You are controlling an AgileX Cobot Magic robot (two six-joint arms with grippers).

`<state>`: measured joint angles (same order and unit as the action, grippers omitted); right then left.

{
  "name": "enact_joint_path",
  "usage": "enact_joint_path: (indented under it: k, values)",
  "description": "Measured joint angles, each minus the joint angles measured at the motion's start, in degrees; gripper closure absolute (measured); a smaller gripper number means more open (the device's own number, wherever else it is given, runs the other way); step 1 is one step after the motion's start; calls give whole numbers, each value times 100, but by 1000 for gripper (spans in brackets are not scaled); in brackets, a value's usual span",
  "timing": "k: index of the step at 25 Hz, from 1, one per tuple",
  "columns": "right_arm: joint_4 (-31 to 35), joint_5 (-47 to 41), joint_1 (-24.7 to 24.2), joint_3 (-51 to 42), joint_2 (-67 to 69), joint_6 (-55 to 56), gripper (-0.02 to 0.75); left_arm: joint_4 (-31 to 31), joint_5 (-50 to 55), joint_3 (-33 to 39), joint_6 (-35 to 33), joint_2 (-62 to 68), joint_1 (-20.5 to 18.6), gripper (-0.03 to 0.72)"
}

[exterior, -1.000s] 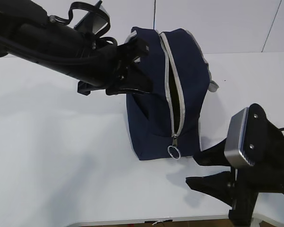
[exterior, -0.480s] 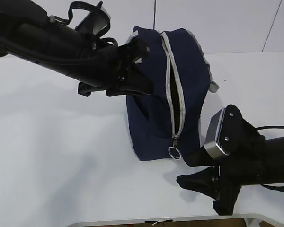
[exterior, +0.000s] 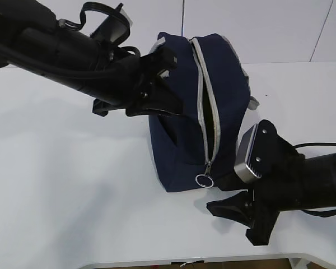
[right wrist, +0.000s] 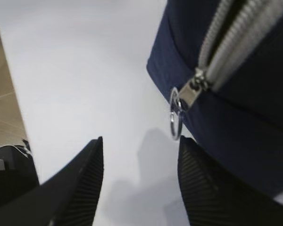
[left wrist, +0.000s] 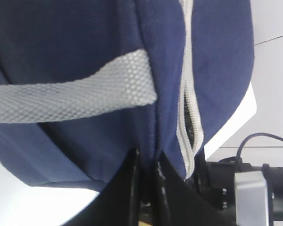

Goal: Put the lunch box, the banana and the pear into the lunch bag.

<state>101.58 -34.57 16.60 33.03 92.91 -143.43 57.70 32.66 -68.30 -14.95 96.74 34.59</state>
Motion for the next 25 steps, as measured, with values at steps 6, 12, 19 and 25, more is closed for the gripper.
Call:
enact_joint_path:
  k: [6,12,19,25]
  values:
    - [0,240,0,57,0,-41,310,3,13,0,0,0,0,691]
    - [11,399,0,114,0,-45,310,13,13,0,0,0,0,691]
    - [21,277,0,256,209,-45,311,13,16,0,0,0,0,691]
    - [21,140,0,334,299,-56,311,15,16,0,0,0,0,691]
